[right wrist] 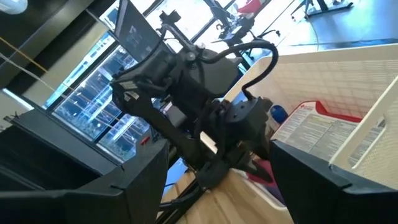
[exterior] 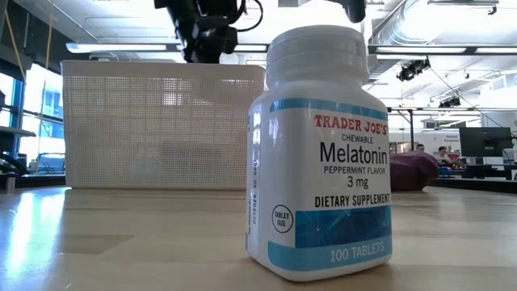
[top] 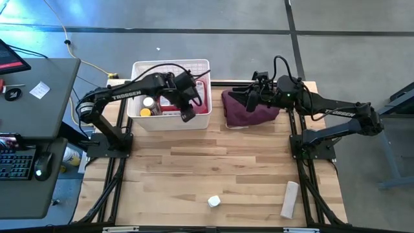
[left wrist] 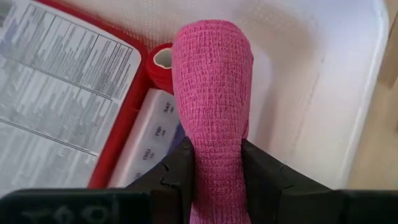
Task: Pick & place medical supplies in basket/bin
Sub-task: Put the pink bandage into the white bin
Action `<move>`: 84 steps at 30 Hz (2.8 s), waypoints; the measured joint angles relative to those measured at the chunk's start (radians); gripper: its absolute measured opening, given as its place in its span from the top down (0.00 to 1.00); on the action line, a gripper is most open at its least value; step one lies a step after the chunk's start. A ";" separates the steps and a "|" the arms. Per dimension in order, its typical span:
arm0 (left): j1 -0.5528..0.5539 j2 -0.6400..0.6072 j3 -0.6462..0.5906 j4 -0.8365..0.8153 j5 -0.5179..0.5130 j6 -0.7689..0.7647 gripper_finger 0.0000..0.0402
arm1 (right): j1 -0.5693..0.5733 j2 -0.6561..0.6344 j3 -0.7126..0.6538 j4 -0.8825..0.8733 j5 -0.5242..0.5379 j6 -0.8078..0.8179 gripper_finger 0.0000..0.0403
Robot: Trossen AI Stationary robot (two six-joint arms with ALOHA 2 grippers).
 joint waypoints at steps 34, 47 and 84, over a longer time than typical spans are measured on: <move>0.117 0.125 0.001 -0.035 0.125 0.066 0.49 | 0.001 0.000 0.000 0.000 -0.023 0.016 0.34; 0.111 0.140 0.045 -0.086 0.127 0.037 0.10 | 0.001 0.000 0.000 -0.003 -0.035 0.019 0.34; 0.148 0.211 0.174 -0.030 -0.311 0.165 0.34 | 0.231 -0.103 0.001 -0.695 -0.065 0.335 0.34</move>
